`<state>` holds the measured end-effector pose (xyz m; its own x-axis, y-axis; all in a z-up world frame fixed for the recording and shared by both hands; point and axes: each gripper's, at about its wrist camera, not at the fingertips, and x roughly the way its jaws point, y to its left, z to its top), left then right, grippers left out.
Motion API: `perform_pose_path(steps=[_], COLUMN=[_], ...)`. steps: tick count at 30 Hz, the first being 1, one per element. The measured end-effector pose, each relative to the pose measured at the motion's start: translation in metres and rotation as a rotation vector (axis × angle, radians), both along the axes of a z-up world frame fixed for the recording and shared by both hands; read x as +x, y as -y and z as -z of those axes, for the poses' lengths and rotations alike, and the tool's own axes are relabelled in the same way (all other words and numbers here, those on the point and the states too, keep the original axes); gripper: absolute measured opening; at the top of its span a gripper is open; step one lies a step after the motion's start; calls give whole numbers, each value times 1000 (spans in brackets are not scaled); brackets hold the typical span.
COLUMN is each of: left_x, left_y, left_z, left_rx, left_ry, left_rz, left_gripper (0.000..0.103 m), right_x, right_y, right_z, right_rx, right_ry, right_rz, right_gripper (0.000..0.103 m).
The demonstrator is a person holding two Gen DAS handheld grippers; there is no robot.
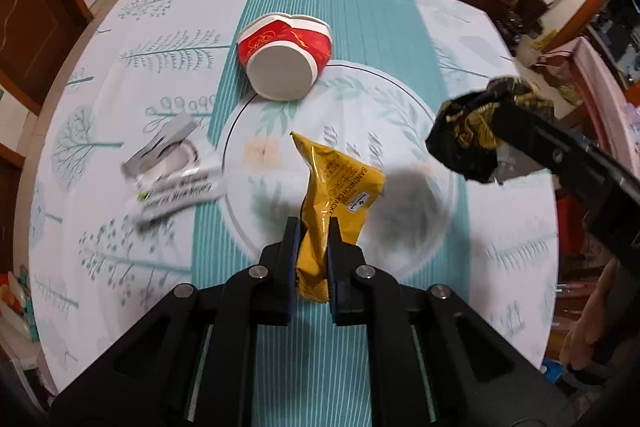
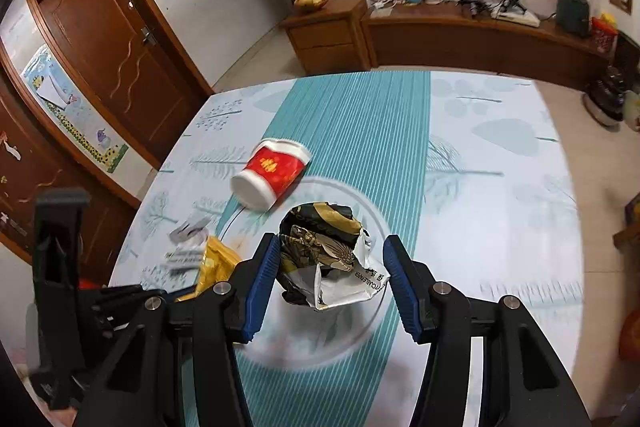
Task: Collect trash
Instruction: 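Carry the yellow bag and dark gold wrapper off the table to the bin, then open both grippers over the bin to drop the bag and wrapper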
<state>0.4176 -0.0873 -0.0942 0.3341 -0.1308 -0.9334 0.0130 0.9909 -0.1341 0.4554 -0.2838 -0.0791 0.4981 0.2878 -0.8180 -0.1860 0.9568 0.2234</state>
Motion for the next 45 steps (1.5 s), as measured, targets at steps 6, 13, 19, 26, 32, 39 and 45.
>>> perform_pose_path(steps=[6, 13, 19, 26, 32, 39, 45], left_x=[-71, -187, -281, -365, -407, -420, -415], left_y=[-15, -42, -65, -87, -90, -84, -81], left_z=[-42, -78, -71, -33, 54, 187, 291], left_rx=[-13, -12, -32, -82, -86, -68, -43], left_ry=[82, 154, 144, 66, -84, -169, -185], left_rz=[92, 252, 355, 401, 383, 319, 262], left_gripper=[9, 9, 9, 9, 9, 9, 10], right_x=[-86, -233, -343, -445, -485, -498, -493], right_y=[-17, -49, -80, -107, -106, -101, -103], right_z=[-32, -50, -35, 9, 99, 248, 356], right_rx=[-11, 49, 69, 59, 69, 49, 67], right_ry=[39, 70, 48, -55, -216, -329, -357], right_rz=[66, 201, 285, 336, 370, 367, 342], right_gripper=[53, 53, 53, 53, 53, 54, 59])
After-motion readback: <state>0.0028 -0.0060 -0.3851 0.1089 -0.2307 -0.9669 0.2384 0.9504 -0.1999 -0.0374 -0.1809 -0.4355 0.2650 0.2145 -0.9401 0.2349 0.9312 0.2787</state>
